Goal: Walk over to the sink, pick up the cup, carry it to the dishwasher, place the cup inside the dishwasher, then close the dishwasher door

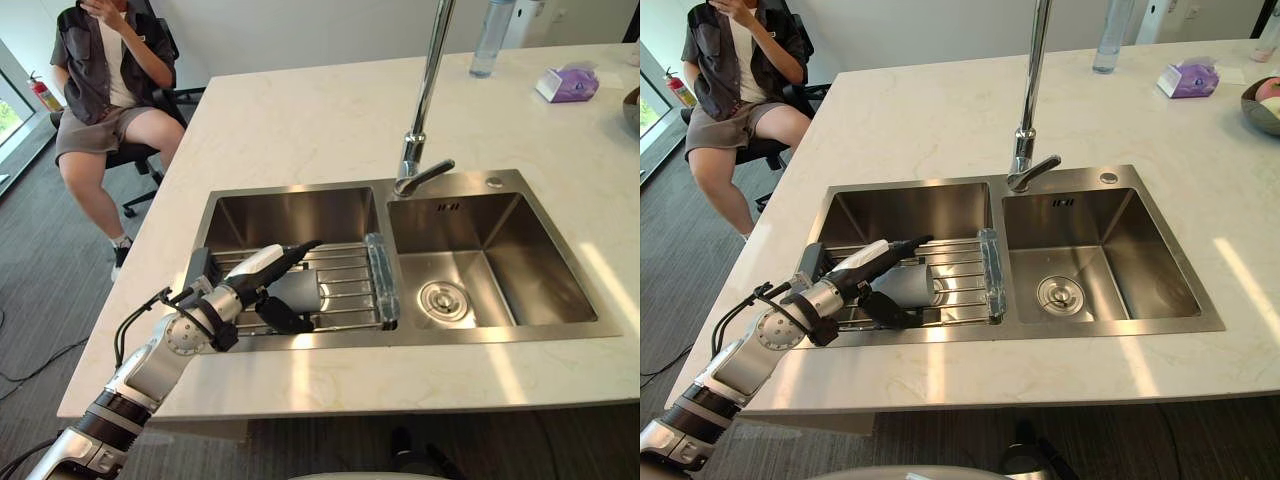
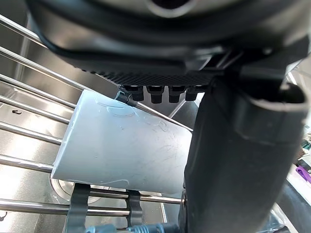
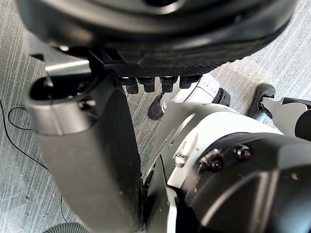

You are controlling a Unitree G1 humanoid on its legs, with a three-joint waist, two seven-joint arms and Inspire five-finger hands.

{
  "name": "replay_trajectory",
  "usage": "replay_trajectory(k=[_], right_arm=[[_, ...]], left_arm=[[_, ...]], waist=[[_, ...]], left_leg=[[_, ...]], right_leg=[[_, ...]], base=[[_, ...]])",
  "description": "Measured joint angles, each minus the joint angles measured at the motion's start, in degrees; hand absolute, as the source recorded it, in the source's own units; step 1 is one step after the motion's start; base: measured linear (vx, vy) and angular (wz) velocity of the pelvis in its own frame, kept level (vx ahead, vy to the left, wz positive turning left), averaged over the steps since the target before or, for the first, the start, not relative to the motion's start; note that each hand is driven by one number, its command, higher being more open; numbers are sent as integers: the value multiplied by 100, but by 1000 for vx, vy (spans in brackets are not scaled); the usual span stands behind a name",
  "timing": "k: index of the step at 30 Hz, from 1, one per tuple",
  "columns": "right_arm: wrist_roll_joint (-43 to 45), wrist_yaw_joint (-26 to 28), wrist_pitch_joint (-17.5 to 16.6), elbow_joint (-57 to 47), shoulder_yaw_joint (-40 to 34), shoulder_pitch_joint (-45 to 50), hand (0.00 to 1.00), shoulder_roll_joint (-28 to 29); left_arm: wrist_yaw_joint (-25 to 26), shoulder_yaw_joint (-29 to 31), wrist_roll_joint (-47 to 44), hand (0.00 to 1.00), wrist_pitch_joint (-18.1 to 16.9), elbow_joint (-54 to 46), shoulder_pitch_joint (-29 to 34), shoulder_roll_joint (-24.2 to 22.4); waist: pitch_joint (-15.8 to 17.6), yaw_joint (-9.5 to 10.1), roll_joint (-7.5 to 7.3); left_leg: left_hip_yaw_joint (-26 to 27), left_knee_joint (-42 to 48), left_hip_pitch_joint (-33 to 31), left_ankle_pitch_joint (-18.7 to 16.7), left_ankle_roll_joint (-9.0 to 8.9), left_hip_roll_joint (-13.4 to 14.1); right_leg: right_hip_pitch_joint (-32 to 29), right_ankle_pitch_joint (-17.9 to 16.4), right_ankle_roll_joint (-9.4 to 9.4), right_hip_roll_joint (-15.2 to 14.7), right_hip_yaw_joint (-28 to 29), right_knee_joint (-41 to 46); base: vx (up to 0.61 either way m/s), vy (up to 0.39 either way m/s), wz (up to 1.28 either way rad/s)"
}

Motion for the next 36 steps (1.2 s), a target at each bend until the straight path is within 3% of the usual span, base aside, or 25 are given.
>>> replay_trajectory(k=[18,36], right_arm=[[69,-146,-52,-65,459,-37,100,-155],[69,-245,60,-41,455,-161,100,-156]], left_arm=[[-501,-96,9,100,267,94,-216,-117],[-502,-382,246,100,228,1007,-761,-354]], waist=[[3,9,-8],[-28,-128,-26]], left_leg=[[-88,-3,-8,0,1,6],[-5,0,10,-14,-20,32]], right_leg=[[26,-25,6,-4,-101,-1],[-1,-25,5,30,-29,-1]], base=[[0,0,1],[0,0,-2]])
